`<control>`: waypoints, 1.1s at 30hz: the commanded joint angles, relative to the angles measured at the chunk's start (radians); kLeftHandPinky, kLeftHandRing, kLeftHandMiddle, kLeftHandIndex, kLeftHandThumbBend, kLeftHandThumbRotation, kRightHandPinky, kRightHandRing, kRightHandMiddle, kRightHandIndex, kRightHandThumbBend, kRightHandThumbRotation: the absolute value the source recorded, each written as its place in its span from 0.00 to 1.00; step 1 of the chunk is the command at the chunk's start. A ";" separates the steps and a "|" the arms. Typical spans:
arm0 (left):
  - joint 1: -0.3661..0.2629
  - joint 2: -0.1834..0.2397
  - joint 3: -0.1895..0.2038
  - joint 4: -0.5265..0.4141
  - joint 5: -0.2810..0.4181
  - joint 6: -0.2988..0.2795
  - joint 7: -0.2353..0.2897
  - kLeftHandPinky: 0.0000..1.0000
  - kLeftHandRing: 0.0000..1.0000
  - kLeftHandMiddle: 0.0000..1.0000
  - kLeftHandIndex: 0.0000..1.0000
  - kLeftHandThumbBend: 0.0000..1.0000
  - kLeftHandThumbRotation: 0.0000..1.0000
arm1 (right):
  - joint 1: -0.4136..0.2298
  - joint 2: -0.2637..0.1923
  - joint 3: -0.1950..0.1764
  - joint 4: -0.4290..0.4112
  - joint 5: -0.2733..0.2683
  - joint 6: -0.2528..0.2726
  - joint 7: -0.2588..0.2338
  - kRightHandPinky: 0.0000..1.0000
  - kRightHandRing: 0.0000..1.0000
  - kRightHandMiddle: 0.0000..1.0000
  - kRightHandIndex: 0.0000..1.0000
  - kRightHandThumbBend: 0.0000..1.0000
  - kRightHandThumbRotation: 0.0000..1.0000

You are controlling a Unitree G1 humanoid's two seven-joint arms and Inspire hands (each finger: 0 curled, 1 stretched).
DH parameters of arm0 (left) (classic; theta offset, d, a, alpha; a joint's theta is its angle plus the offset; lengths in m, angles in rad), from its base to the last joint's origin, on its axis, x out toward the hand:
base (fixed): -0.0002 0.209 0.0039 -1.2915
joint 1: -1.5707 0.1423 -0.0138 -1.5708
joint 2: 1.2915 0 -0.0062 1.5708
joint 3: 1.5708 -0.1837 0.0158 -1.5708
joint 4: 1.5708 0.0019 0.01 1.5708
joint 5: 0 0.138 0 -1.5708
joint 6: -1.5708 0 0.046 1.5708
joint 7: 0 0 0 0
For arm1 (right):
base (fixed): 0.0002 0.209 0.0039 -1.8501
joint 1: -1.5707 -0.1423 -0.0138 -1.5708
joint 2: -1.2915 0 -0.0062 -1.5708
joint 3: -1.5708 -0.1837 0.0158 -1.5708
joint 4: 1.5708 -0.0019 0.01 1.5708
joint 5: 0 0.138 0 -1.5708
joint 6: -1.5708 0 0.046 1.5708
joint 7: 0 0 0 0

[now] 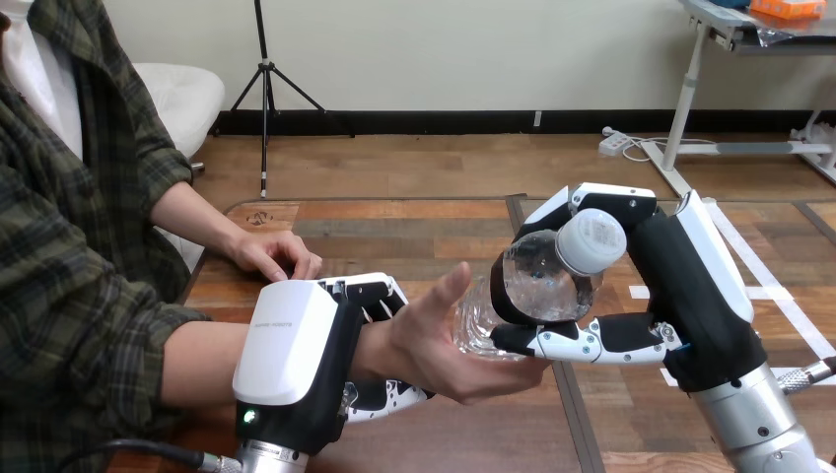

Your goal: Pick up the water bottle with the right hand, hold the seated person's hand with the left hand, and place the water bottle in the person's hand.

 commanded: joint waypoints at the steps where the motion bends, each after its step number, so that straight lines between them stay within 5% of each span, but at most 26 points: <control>1: -0.043 -0.009 -0.017 -0.054 0.006 -0.025 0.006 0.24 0.29 0.34 0.35 0.92 0.00 | -0.031 -0.009 0.001 -0.043 0.025 -0.002 0.015 0.31 0.36 0.40 0.42 0.70 0.00; 33: -0.052 -0.007 -0.009 -0.039 0.008 -0.029 0.018 0.24 0.29 0.33 0.35 0.94 0.00 | -0.039 -0.003 0.005 -0.035 0.011 0.002 0.042 0.29 0.34 0.39 0.42 0.73 0.00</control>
